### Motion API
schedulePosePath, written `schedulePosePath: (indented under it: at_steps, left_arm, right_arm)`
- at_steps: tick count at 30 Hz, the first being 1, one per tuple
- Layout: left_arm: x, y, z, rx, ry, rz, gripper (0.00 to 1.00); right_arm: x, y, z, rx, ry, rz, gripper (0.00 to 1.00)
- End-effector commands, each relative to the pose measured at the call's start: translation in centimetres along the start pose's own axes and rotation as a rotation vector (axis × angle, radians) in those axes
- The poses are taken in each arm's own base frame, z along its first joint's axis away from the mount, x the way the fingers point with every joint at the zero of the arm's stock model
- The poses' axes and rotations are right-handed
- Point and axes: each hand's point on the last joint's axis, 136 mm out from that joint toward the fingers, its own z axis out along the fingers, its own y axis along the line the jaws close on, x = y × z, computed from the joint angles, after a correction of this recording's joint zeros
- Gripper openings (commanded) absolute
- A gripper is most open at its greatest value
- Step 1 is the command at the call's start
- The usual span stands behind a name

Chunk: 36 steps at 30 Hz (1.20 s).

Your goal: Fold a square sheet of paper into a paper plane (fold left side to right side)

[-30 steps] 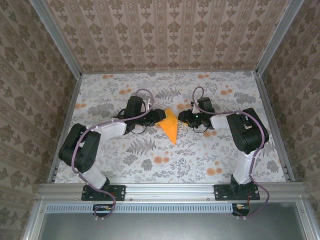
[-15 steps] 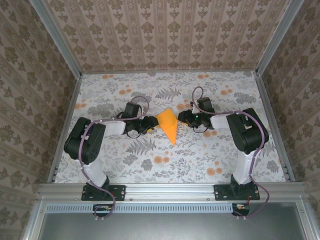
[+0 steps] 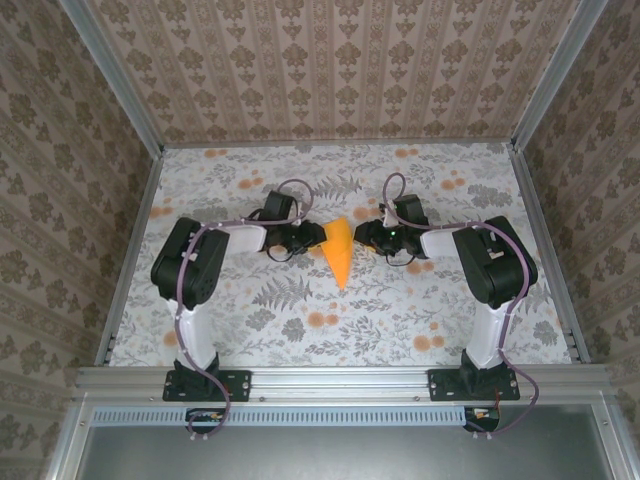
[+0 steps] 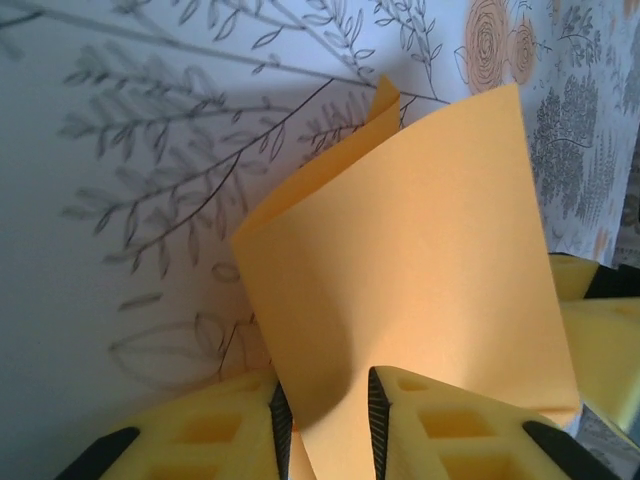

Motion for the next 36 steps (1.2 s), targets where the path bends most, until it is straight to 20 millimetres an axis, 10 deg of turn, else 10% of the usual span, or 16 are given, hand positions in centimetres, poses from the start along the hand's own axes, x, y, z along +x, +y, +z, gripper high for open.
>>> schedulePosePath:
  at_steps: [1,36]
  left_arm:
    - [0.6,0.4,1.0,-0.045,0.049,0.042,0.26]
    - [2.4,-2.3,4.9,0.016,0.155,0.139,0.14]
  right_arm:
    - [1.3,1.3,-0.3,-0.03,0.045,-0.025,0.45]
    - [-0.1,2.7,-1.0,-0.029,0.016,-0.061,0.47]
